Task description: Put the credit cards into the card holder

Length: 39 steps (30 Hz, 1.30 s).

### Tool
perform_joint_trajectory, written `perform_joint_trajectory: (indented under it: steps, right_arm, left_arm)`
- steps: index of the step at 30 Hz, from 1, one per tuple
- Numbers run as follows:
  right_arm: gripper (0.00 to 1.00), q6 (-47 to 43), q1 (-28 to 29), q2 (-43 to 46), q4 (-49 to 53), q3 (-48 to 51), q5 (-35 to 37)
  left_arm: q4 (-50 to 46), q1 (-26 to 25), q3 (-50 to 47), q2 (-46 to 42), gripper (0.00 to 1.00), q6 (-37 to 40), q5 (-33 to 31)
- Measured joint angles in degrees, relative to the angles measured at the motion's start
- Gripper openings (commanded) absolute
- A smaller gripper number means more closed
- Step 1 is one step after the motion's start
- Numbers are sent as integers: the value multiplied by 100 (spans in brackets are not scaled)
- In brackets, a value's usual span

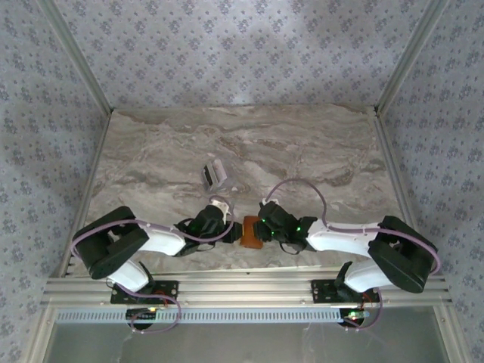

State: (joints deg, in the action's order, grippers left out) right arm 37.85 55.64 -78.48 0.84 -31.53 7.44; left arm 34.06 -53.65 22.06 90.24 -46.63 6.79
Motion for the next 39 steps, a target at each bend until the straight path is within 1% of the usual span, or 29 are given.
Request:
perform_joint_trajectory:
  steps: [3, 9, 17, 23, 31, 34, 36, 39]
  right_arm:
    - [35, 2, 0, -2, 208, -133, 173]
    - [35, 4, 0, -127, 540, -350, 431]
    - [39, 9, -2, -249, 660, -400, 481]
    - [37, 22, -192, -251, 601, -378, 146]
    - [37, 120, -525, -181, 181, -118, -424]
    - [39, 195, -616, -179, 4, -22, -605]
    - [43, 236, -658, -177, -101, 31, -697]
    - [46, 291, -678, -170, -221, 76, -800]
  left_arm:
    - [232, 0, 28, 157, 19, -37, -2]
    - [662, 0, 79, 437, 18, -107, -17]
    - [855, 0, 181, 634, 17, -146, -26]
    - [992, -4, 212, 734, 17, -168, -59]
    - [1147, -11, 256, 852, 17, -210, -92]
    - [1224, -11, 256, 890, 17, -212, -109]
    - [1259, -11, 256, 909, 18, -214, -114]
    - [1305, -11, 278, 946, 19, -249, -138]
